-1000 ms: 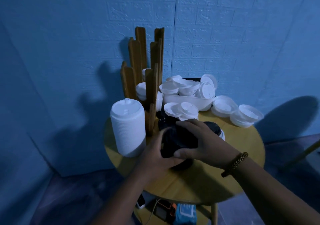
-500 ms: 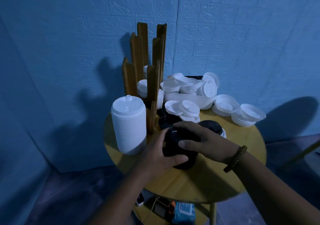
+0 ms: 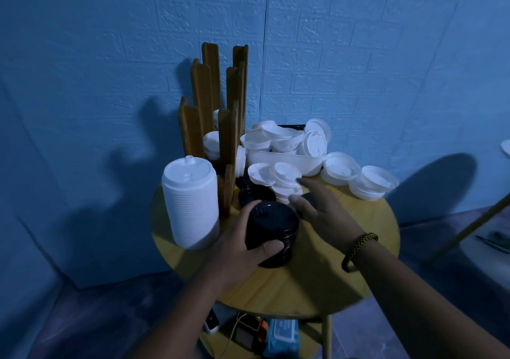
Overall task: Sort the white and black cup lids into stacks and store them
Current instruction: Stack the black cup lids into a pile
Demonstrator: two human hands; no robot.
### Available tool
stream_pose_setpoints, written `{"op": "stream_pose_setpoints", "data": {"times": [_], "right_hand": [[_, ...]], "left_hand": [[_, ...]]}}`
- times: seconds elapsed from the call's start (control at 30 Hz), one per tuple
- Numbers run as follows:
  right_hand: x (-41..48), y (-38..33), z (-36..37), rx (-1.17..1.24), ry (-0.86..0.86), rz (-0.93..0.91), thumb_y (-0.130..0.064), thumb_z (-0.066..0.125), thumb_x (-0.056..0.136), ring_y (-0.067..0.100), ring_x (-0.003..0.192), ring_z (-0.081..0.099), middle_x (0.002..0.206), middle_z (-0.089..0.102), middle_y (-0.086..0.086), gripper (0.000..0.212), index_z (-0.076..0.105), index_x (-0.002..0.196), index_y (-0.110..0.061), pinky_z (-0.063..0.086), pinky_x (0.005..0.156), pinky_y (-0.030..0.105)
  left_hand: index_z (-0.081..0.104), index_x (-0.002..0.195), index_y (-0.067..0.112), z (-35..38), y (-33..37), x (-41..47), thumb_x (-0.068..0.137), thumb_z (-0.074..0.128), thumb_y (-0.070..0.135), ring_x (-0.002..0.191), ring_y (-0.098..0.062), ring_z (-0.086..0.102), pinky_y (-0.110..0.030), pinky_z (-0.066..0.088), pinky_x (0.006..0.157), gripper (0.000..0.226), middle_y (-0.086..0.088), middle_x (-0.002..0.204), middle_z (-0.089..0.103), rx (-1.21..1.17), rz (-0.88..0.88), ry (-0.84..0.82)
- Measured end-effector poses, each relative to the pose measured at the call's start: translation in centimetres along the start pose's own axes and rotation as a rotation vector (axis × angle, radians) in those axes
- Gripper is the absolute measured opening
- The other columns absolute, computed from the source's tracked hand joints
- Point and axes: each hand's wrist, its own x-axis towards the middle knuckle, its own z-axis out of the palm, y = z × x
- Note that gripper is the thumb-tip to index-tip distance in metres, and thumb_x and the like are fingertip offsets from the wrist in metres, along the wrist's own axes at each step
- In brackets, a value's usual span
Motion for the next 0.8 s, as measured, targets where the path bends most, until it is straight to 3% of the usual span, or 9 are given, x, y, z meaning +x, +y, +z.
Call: {"op": "stream_pose_setpoints", "data": {"times": [0.07, 0.1, 0.17, 0.23, 0.4, 0.5, 0.7, 0.77, 0.8], "right_hand": [[1.3, 3.1, -0.3, -0.398, 0.092, 0.115, -0.058, 0.061, 0.089, 0.022, 0.142, 0.032, 0.155, 0.036, 0.002, 0.076, 0.033, 0.151, -0.024, 0.034, 0.115, 0.045], [1.7, 4.2, -0.5, -0.473, 0.058, 0.184, -0.058, 0.063, 0.087, 0.025, 0.147, 0.024, 0.159, 0.030, 0.003, 0.081, 0.029, 0.152, -0.025, 0.027, 0.118, 0.049], [2.5, 5.5, -0.6, -0.490, -0.047, 0.259, -0.058, 0.064, 0.086, 0.025, 0.150, 0.017, 0.161, 0.025, 0.002, 0.086, 0.025, 0.154, -0.025, 0.021, 0.120, 0.050], [3.0, 6.0, -0.6, -0.492, -0.088, 0.264, -0.058, 0.064, 0.087, 0.024, 0.147, 0.023, 0.159, 0.031, 0.001, 0.082, 0.028, 0.153, -0.025, 0.023, 0.119, 0.049], [2.2, 4.6, -0.8, -0.417, 0.079, 0.226, -0.063, 0.066, 0.081, 0.024, 0.129, 0.043, 0.140, 0.050, 0.001, 0.073, 0.044, 0.141, -0.028, 0.036, 0.108, 0.046], [-1.0, 3.1, -0.9, -0.484, 0.152, 0.213, -0.071, 0.062, 0.078, 0.023, 0.127, 0.042, 0.136, 0.046, 0.002, 0.082, 0.036, 0.144, -0.029, 0.038, 0.107, 0.043], [-6.2, 2.8, -0.1, -0.652, -0.004, 0.388, -0.098, 0.033, 0.061, 0.024, 0.122, 0.041, 0.132, 0.042, 0.004, 0.108, 0.027, 0.145, -0.030, 0.038, 0.101, 0.038], [-6.8, 3.2, -0.4, -0.606, -0.005, 0.387, -0.099, 0.029, 0.058, 0.025, 0.130, 0.037, 0.141, 0.039, 0.005, 0.115, 0.027, 0.148, -0.027, 0.036, 0.105, 0.040], [-7.0, 3.4, -0.6, -0.560, -0.027, 0.364, -0.096, 0.035, 0.062, 0.026, 0.138, 0.031, 0.150, 0.032, 0.005, 0.114, 0.022, 0.151, -0.026, 0.033, 0.111, 0.042]], "left_hand": [[0.022, 0.142, 0.069, 0.1, 0.0, 0.0, 0.068, 0.070, 0.082, 0.135, -0.003, 0.045, -0.044, 0.042, 0.112, 0.089, 0.030, 0.144, 0.045, -0.008, -0.015, -0.009], [0.023, 0.141, 0.070, 0.0, 0.1, 0.0, 0.068, 0.072, 0.081, 0.135, -0.003, 0.045, -0.043, 0.042, 0.112, 0.088, 0.030, 0.144, 0.045, -0.008, -0.025, -0.008], [0.025, 0.138, 0.072, 0.0, 0.1, 0.2, 0.070, 0.075, 0.076, 0.133, -0.001, 0.045, -0.039, 0.041, 0.109, 0.084, 0.034, 0.141, 0.045, -0.011, -0.033, 0.002], [0.027, 0.135, 0.073, 0.0, 0.1, 0.3, 0.072, 0.077, 0.071, 0.130, 0.005, 0.044, -0.034, 0.041, 0.106, 0.081, 0.038, 0.137, 0.045, -0.012, -0.034, 0.011], [0.026, 0.139, 0.070, 0.0, -0.2, 0.1, 0.070, 0.075, 0.075, 0.129, 0.011, 0.041, -0.029, 0.039, 0.102, 0.085, 0.040, 0.137, 0.043, 0.004, -0.012, 0.045], [0.027, 0.143, 0.064, 0.0, -0.5, 0.1, 0.067, 0.074, 0.079, 0.132, 0.005, 0.041, -0.033, 0.040, 0.106, 0.091, 0.035, 0.141, 0.043, 0.005, -0.005, 0.070], [0.030, 0.145, 0.060, 0.1, -0.4, 0.2, 0.064, 0.074, 0.078, 0.125, 0.013, 0.041, -0.021, 0.038, 0.094, 0.094, 0.040, 0.134, 0.043, -0.009, 0.008, 0.083], [0.030, 0.143, 0.062, 0.1, -0.4, 0.2, 0.063, 0.074, 0.078, 0.124, 0.012, 0.042, -0.025, 0.040, 0.096, 0.093, 0.040, 0.134, 0.043, -0.021, 0.003, 0.086], [0.031, 0.143, 0.062, 0.1, -0.4, 0.2, 0.063, 0.075, 0.078, 0.125, 0.012, 0.043, -0.028, 0.041, 0.099, 0.093, 0.040, 0.135, 0.043, -0.028, 0.001, 0.087]]}}
